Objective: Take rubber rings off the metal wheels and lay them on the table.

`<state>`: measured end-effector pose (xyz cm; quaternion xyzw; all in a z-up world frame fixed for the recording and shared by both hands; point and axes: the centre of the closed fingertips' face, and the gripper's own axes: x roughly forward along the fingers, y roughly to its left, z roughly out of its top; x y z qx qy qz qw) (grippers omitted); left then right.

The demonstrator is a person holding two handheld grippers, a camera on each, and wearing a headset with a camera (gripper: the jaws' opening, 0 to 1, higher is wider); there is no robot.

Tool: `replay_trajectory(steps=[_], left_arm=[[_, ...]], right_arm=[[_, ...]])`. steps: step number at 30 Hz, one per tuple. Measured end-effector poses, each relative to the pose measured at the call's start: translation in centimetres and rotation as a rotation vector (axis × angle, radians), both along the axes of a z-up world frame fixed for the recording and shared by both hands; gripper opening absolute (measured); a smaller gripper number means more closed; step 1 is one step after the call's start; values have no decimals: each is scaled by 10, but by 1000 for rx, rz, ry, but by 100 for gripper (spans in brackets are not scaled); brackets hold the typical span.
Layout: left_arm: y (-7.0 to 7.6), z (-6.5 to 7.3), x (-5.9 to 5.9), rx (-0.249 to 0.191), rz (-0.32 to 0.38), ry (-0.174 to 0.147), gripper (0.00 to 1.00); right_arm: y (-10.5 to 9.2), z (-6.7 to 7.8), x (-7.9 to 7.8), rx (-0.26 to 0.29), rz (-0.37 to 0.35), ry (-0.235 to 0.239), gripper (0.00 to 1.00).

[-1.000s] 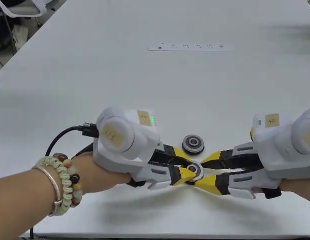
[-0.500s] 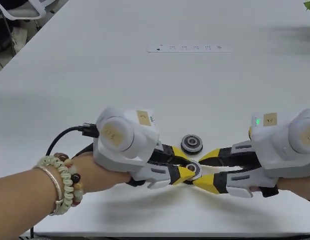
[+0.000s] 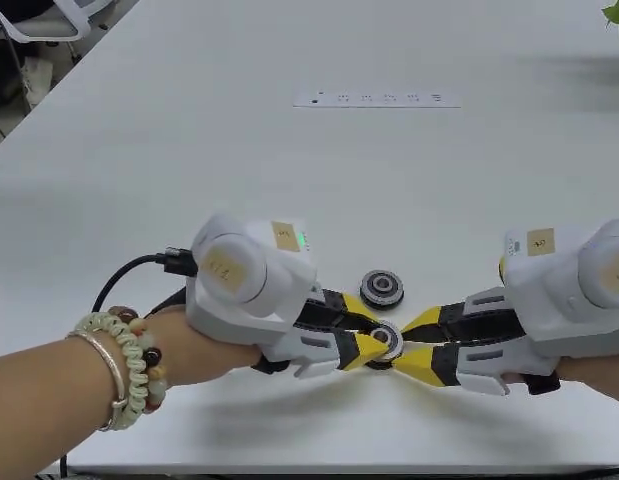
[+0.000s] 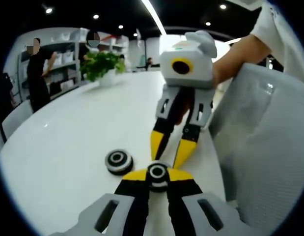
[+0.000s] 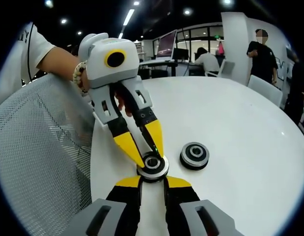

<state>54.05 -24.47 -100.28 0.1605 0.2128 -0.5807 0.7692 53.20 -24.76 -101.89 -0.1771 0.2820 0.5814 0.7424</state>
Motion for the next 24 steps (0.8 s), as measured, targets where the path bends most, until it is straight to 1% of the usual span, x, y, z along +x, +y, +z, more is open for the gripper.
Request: replay_trajectory(steps=[4, 7, 12, 18, 21, 22, 24], left_arm=[[-1, 0, 0, -3, 1, 2, 14], [-1, 0, 0, -3, -1, 1, 14], [-1, 1, 0, -4, -2, 1, 14], [-1, 1, 0, -3, -3, 1, 14], [-1, 1, 0, -3, -3, 1, 14], [-1, 1, 0, -4, -4, 1, 14], [-1, 1, 0, -3, -4, 1, 14]], right_arm=[[2, 1, 1, -1, 5, -21, 18], [2, 0, 1, 0, 12, -14, 19], [-2, 1, 0, 1, 8, -6, 14], [-4, 0, -1, -16, 14, -18, 6], [-4, 0, 0, -27, 16, -30, 5], [-7, -1, 3, -45, 8, -48, 2], [-5, -1, 2, -39, 9, -34, 1]])
